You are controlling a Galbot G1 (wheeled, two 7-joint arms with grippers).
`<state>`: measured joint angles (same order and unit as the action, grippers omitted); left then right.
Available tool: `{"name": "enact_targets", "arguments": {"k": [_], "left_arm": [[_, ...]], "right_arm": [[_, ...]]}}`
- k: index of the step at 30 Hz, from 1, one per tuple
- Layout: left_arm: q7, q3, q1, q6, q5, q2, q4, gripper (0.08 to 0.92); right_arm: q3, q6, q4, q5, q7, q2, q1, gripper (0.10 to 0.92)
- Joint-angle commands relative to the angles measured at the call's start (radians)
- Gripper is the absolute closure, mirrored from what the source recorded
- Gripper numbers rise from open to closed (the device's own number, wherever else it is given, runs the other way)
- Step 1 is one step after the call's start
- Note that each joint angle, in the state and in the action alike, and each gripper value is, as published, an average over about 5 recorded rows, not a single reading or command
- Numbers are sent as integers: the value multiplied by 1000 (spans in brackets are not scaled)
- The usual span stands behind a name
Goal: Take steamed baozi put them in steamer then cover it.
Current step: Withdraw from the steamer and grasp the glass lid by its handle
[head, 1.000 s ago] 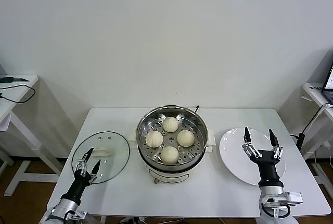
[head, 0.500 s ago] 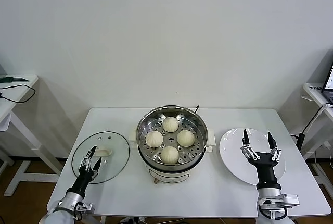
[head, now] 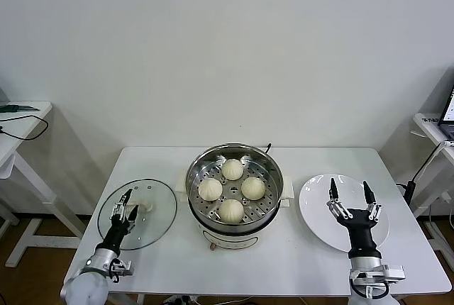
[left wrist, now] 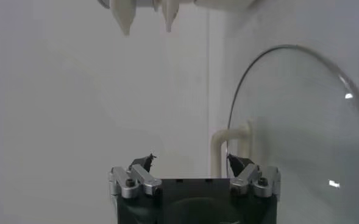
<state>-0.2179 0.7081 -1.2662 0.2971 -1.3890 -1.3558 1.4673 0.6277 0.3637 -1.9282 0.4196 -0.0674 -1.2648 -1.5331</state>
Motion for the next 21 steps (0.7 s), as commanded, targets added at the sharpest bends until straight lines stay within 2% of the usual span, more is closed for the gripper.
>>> {"name": "enact_targets", "arguments": {"k": [1,15,21], "left_arm": [[-2,-6,67,-14,-22,-1,-55,177],[-13,-26,116,-23,-36,-7,-126,187],[-21,-26,118,-14,-48,-8,-154,325]], "right_arm": [[-2,3,12,-5,0,-3,3,203],[1,17,32,-20,1,-9,6,203],[-3,24,39,-27,1,-12,10,203]]}}
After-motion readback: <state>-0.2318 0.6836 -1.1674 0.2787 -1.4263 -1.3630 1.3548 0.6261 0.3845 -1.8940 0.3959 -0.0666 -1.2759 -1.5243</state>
